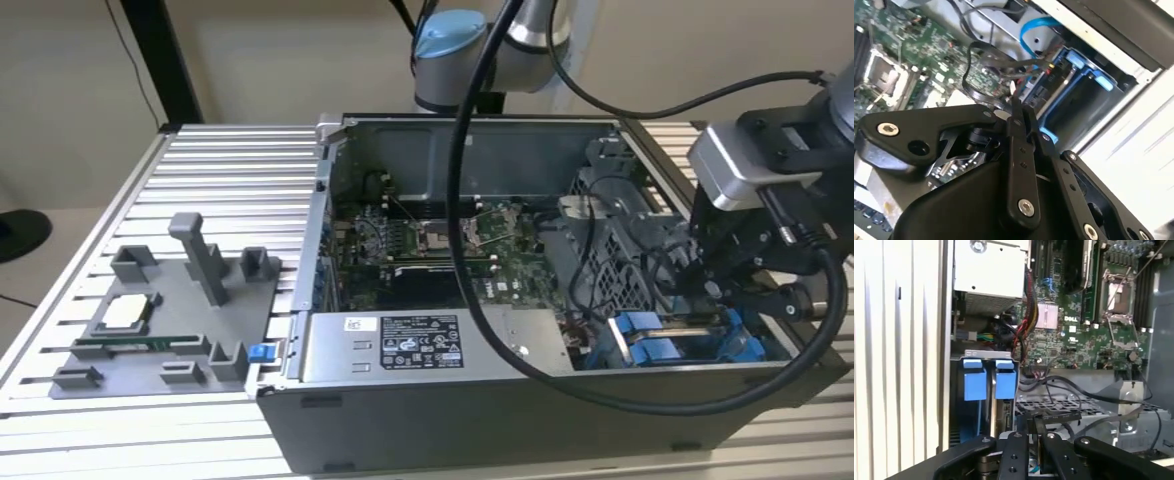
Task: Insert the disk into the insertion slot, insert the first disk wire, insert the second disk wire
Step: 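Insert the second disk wire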
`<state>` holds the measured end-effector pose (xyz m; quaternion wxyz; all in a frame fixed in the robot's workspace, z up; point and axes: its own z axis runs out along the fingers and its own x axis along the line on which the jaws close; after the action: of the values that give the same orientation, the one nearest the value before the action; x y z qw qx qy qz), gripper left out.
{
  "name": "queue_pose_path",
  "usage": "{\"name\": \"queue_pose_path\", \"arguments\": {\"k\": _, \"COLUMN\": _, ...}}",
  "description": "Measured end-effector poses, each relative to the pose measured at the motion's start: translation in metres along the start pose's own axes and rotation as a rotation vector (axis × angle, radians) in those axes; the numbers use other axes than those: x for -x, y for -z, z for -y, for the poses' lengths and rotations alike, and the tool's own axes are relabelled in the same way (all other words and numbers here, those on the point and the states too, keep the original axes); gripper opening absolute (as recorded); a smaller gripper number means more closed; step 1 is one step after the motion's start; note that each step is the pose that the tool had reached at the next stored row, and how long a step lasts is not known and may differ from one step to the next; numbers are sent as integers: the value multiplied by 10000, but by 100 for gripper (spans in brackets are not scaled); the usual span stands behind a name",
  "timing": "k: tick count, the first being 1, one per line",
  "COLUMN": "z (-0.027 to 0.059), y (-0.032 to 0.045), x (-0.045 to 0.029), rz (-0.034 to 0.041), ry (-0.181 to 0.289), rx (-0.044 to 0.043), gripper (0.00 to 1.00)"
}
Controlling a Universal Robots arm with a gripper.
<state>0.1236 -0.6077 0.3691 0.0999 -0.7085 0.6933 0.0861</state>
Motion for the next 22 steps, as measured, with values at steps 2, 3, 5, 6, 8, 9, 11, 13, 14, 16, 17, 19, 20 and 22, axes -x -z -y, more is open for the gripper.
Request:
{"name": "queue_pose_path", "arguments": {"k": 2, "z": -7, "y": 0, "x": 1, "rz": -368, "ry": 16, "rx": -6, "gripper": 0}}
{"name": "queue_pose_path", "arguments": {"k": 3, "z": -10, "y": 1, "x": 1, "rz": -546, "ry": 25, "rx": -11, "gripper": 0}}
{"name": "queue_pose_path", "arguments": {"k": 5, "z": -18, "y": 0, "x": 1, "rz": -914, "ry": 45, "rx": -35, "gripper": 0}}
{"name": "queue_pose_path", "arguments": {"k": 6, "z": -21, "y": 0, "x": 1, "rz": -1100, "ry": 57, "rx": -64, "gripper": 0}}
{"name": "queue_pose_path", "arguments": {"k": 8, "z": -28, "y": -8, "x": 21, "rz": -1397, "ry": 91, "rx": -144, "gripper": 0}}
{"name": "queue_pose_path", "arguments": {"k": 9, "z": -29, "y": -20, "x": 36, "rz": -1455, "ry": 110, "rx": -183, "gripper": 0}}
{"name": "queue_pose_path", "arguments": {"k": 11, "z": -32, "y": -55, "x": 58, "rz": -1461, "ry": 137, "rx": -254, "gripper": 0}}
{"name": "queue_pose_path", "arguments": {"k": 13, "z": -32, "y": -80, "x": 77, "rz": -1463, "ry": 148, "rx": -293, "gripper": 0}}
{"name": "queue_pose_path", "arguments": {"k": 14, "z": -32, "y": -89, "x": 86, "rz": -1463, "ry": 152, "rx": -309, "gripper": 0}}
{"name": "queue_pose_path", "arguments": {"k": 16, "z": -32, "y": -107, "x": 104, "rz": -1464, "ry": 162, "rx": -354, "gripper": 0}}
{"name": "queue_pose_path", "arguments": {"k": 17, "z": -32, "y": -112, "x": 111, "rz": -1465, "ry": 166, "rx": -369, "gripper": 0}}
{"name": "queue_pose_path", "arguments": {"k": 19, "z": -31, "y": -119, "x": 121, "rz": -1463, "ry": 169, "rx": -378, "gripper": 0}}
{"name": "queue_pose_path", "arguments": {"k": 20, "z": -32, "y": -122, "x": 124, "rz": -1465, "ry": 171, "rx": -388, "gripper": 0}}
{"name": "queue_pose_path", "arguments": {"k": 22, "z": -32, "y": -132, "x": 128, "rz": -1464, "ry": 179, "rx": -425, "gripper": 0}}
